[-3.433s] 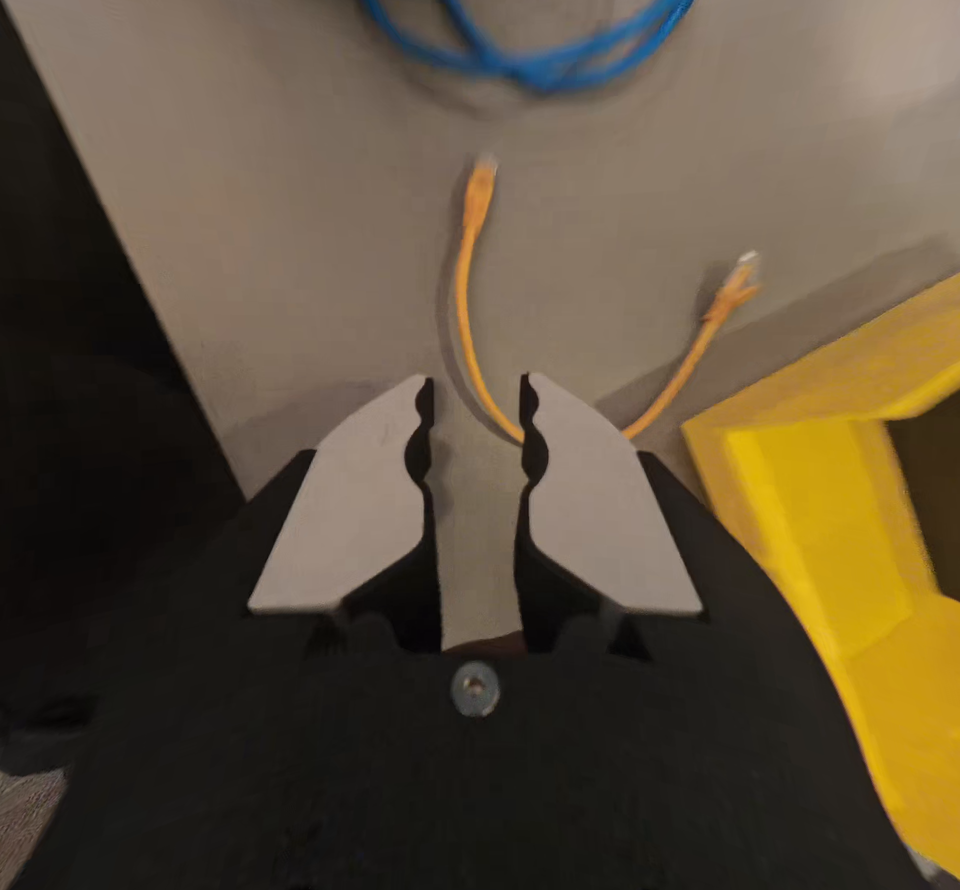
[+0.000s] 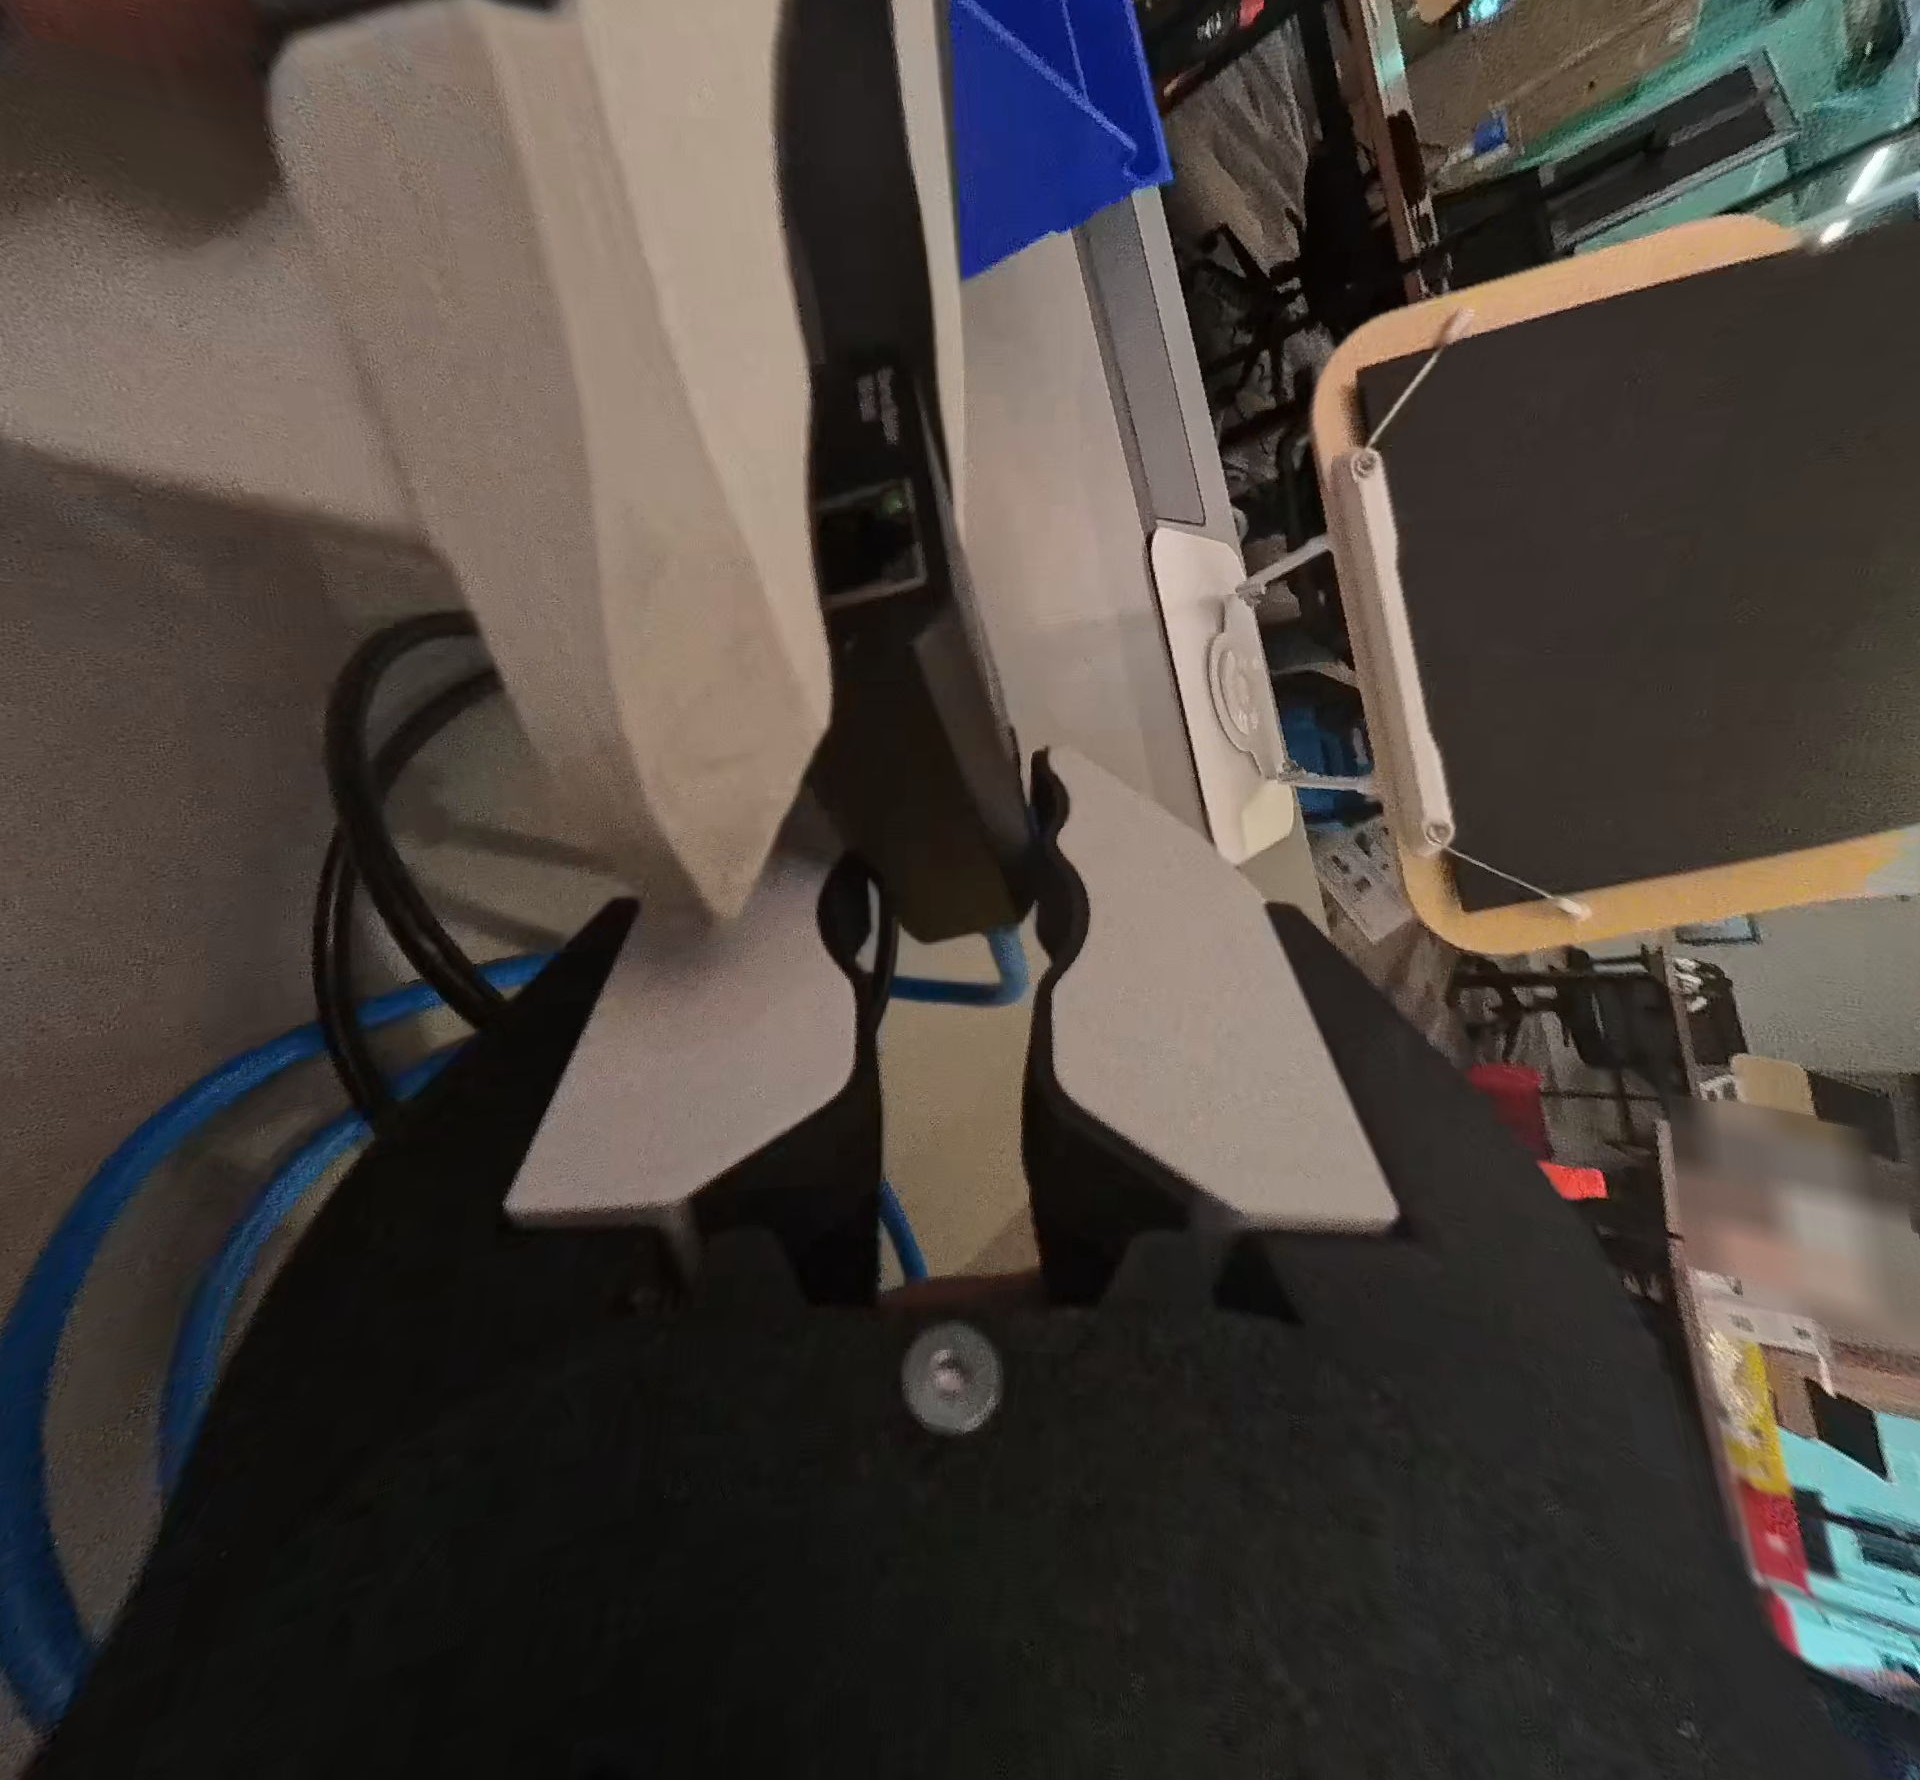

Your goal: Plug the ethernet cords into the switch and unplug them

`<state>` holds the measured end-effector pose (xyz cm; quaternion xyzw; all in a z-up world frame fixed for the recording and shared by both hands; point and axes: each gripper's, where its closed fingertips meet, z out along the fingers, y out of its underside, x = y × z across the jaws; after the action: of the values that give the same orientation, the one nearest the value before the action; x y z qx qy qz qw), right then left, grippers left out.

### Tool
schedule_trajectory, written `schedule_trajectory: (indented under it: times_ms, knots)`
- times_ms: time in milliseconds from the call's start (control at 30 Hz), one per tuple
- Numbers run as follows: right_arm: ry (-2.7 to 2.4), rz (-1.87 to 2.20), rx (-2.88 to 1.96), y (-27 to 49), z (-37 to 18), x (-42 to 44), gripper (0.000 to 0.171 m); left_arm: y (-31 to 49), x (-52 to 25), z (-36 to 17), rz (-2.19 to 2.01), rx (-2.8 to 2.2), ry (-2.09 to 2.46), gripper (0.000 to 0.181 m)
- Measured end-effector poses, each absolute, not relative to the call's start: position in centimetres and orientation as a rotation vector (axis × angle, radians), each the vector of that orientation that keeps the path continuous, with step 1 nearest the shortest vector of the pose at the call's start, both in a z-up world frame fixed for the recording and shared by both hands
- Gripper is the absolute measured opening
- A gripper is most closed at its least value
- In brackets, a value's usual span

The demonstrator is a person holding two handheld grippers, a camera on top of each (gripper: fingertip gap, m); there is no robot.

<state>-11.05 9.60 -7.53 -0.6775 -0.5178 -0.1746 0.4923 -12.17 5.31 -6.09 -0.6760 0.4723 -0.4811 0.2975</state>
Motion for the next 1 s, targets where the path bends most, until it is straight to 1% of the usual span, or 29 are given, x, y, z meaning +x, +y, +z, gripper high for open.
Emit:
schedule_trajectory:
  times_ms: [100,133,200,267,300,367,500,533,567,600,667,733,800,867,933,1000]
  knots:
    - [-1.267,-0.258,-1.575,8.4,-6.9,-12.1,0.027,4.6,-13.0,-5.3,-1.442,-1.715,1.295,0.073]
    - [-1.278,-0.167,-1.558,7.6,-6.7,-12.4,0.027,4.3,-13.3,-5.0,-1.510,-1.681,1.297,0.073]
    - [-1.308,0.051,-1.543,5.9,-6.4,-12.7,0.031,3.5,-13.9,-4.2,-1.660,-1.609,1.301,0.072]
    - [-1.325,0.241,-1.547,4.3,-6.0,-12.2,0.027,3.1,-14.4,-3.9,-1.772,-1.568,1.285,0.068]
    - [-1.324,0.298,-1.560,3.8,-5.9,-11.9,0.029,3.0,-14.4,-3.9,-1.817,-1.561,1.273,0.068]
    - [-1.317,0.310,-1.576,3.8,-6.2,-11.5,0.037,3.0,-14.1,-4.1,-1.879,-1.561,1.241,0.067]
    - [-1.328,0.272,-1.660,4.4,-9.4,-11.8,0.038,3.5,-13.7,-4.4,-1.995,-1.559,1.127,0.065]
    - [-1.308,0.303,-1.679,4.7,-9.9,-11.8,0.037,3.8,-13.7,-4.6,-1.981,-1.564,1.114,0.051]
    - [-1.248,0.330,-1.725,5.0,-10.2,-11.4,0.037,4.2,-13.9,-4.8,-1.966,-1.553,1.097,0.004]
    - [-1.201,0.406,-1.784,5.4,-10.8,-11.1,0.034,4.8,-14.1,-4.6,-1.964,-1.542,1.039,0.000]
    - [-1.078,0.587,-1.870,5.9,-11.2,-10.8,0.030,6.2,-14.3,-5.1,-1.925,-1.585,0.970,0.000]
    - [-0.997,0.569,-1.900,7.1,-11.4,-10.0,0.029,7.0,-14.3,-6.6,-1.762,-1.677,1.023,0.014]
    - [-0.949,0.545,-1.978,7.7,-11.6,-9.2,0.029,7.5,-14.3,-8.4,-1.451,-1.753,1.171,0.029]
    - [-0.899,0.584,-2.072,7.6,-11.7,-9.1,0.029,9.1,-14.6,-9.9,-0.960,-1.742,1.322,0.044]
    - [-0.874,0.613,-2.199,7.2,-12.2,-9.2,0.029,9.8,-14.8,-9.4,-0.591,-1.628,1.413,0.051]
    - [-0.867,0.562,-2.273,7.1,-12.4,-9.1,0.029,9.1,-14.3,-8.2,-0.419,-1.499,1.499,0.050]
